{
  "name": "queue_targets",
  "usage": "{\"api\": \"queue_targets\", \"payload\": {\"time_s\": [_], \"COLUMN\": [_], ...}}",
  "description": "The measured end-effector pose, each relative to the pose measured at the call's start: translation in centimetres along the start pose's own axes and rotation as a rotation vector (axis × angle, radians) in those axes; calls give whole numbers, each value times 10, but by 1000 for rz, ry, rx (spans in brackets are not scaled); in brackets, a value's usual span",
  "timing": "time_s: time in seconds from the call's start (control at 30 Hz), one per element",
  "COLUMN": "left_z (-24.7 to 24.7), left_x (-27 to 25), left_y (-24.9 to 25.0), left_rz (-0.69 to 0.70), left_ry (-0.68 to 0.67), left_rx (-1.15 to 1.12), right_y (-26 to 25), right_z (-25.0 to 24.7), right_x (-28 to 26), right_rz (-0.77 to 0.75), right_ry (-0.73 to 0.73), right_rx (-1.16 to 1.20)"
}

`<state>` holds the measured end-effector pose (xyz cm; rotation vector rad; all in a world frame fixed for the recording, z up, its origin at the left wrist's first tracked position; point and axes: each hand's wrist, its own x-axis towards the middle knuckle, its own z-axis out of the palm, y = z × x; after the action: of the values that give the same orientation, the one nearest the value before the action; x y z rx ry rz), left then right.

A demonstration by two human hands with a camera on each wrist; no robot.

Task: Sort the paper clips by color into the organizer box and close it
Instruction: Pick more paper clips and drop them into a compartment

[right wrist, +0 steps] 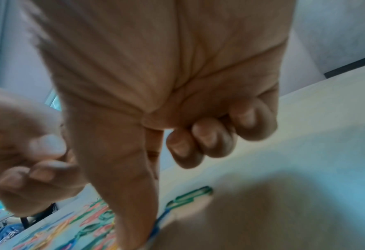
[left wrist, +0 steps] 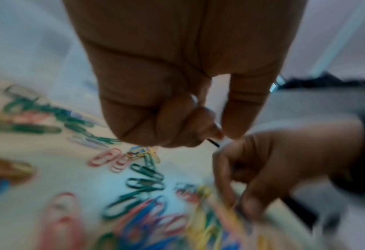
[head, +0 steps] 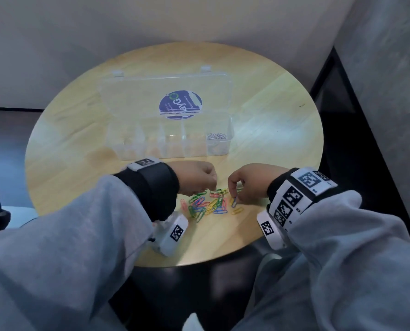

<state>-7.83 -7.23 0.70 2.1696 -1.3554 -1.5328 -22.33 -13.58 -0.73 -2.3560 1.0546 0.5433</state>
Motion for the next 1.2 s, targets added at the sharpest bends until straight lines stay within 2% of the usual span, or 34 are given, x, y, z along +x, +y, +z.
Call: {"api": "queue_targets", "payload": {"time_s": [0.1, 0.23, 0.57, 0.77, 0.87, 0.97, 1.2], "left_z": [11, 24, 32, 33, 33, 35, 34], "left_x": [-6, -6, -2, 1, 2, 2, 3], "left_y": [3, 5, 6, 13, 9, 4, 8], "left_rz": [57, 99, 111, 78, 115, 176, 156], "left_ry": [97, 128, 155, 116, 152, 163, 104], "left_rx": [492, 674, 732, 786, 782, 774, 821], "right_y": [1, 1, 14, 25, 29, 29, 29], "right_z": [1, -1, -18, -29, -32, -33, -33], "right_x": [1, 0, -4, -7, -9, -9, -9], "right_rz": [-12, -28, 31, 40, 43, 44, 51], "right_ry": [0, -17, 54, 137, 173, 177, 143], "right_rx": [-36, -71, 216, 298, 331, 330, 403]}}
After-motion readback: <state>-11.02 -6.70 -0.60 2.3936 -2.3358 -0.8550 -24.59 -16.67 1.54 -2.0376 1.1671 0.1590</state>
